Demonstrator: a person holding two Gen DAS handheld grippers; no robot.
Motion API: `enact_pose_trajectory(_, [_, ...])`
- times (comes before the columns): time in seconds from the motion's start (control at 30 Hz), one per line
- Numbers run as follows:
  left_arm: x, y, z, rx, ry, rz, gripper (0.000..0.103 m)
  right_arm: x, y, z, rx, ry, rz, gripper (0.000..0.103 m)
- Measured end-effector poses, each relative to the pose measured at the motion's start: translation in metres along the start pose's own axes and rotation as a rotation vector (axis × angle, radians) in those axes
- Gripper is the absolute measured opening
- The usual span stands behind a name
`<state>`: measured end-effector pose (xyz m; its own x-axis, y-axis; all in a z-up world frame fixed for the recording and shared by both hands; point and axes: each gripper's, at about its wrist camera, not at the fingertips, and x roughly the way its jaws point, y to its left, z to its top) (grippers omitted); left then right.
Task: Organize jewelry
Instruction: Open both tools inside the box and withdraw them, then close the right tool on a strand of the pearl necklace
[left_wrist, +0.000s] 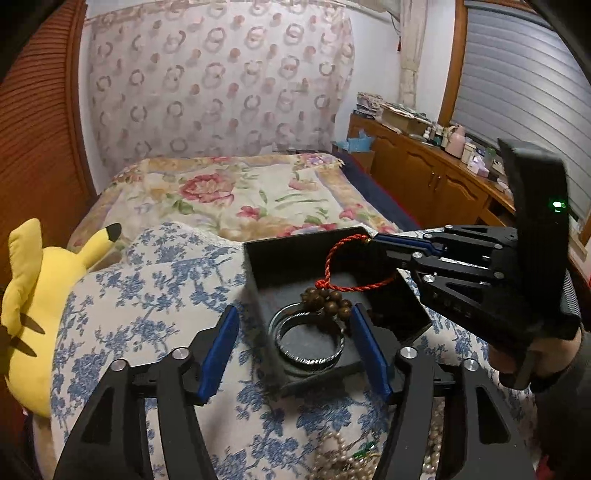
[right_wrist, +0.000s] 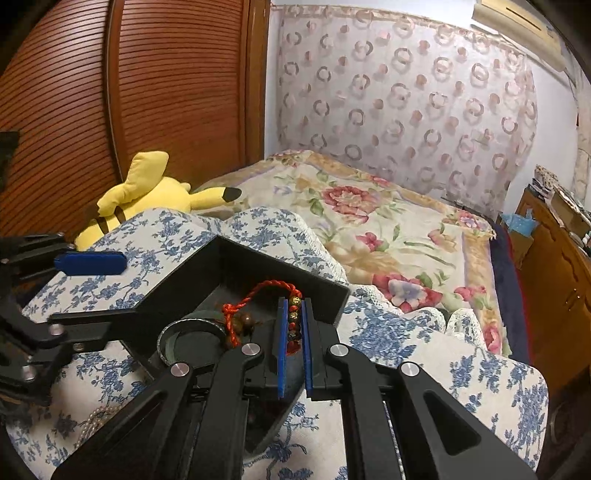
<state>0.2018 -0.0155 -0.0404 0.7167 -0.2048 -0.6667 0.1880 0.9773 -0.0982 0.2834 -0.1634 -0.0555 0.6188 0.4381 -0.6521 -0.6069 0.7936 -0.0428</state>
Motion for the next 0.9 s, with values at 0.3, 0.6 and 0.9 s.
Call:
enact_pose_trajectory(0.3, [-0.020,0.014,-0.024,-0.028,0.002,0.018,0.065,-0.003,0.003,-0.001,0.013,-0.002,-0.014,0.029])
enact_pose_trajectory(0.6, [-0.042,0.014,-0.057,-0.033,0.013,0.019,0.074,-0.052,0.013,-0.026,0.036,-0.041,-0.019,0.029])
enact_pose_trajectory(0.9, [-0.056,0.013,-0.082,-0.032,0.026,0.029,0.088,-0.085,0.026,-0.060,0.048,-0.033,-0.030,0.029])
